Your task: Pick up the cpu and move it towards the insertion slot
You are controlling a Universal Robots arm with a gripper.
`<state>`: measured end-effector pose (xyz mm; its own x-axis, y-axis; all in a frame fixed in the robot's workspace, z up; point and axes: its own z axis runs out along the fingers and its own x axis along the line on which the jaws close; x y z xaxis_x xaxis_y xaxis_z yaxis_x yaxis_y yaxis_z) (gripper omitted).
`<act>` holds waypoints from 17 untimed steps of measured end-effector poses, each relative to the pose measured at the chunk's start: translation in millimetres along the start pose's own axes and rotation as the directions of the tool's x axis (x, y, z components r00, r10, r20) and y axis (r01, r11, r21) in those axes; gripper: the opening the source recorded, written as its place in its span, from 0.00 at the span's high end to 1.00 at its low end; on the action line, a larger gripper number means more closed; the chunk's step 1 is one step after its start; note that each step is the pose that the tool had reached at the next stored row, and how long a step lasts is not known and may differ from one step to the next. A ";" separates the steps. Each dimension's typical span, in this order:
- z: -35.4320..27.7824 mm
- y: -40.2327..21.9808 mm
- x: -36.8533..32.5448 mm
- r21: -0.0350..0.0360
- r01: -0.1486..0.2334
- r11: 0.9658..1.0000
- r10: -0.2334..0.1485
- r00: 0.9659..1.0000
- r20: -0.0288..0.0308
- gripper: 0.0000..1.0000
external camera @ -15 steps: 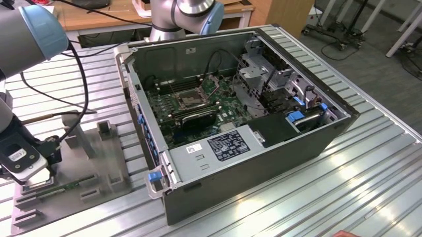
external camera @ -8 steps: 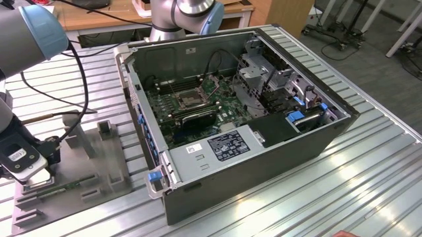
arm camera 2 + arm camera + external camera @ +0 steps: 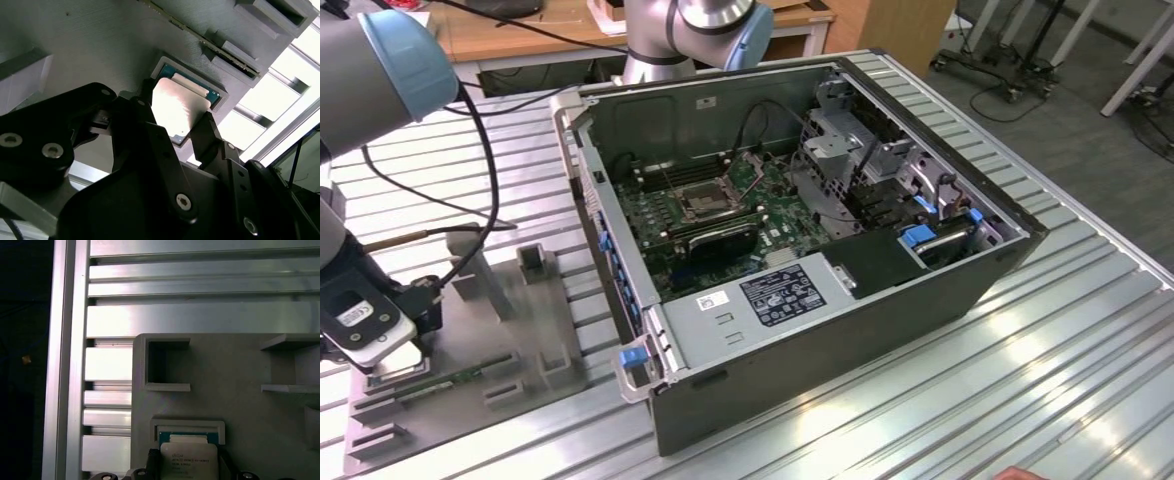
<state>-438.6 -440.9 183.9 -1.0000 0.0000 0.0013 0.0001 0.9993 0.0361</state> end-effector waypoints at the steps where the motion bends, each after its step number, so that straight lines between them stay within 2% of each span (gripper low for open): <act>1: -0.1 0.0 0.0 0.000 0.000 1.000 0.000 1.000 0.000 0.46; 7: -7.4 0.3 0.0 0.000 0.000 1.000 0.000 1.000 0.000 0.46; 17: -27.5 1.0 0.1 0.000 0.000 1.000 0.000 1.000 0.000 0.46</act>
<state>-438.6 -440.9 211.4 -1.0000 0.0000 0.0013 0.0001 0.9993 0.0361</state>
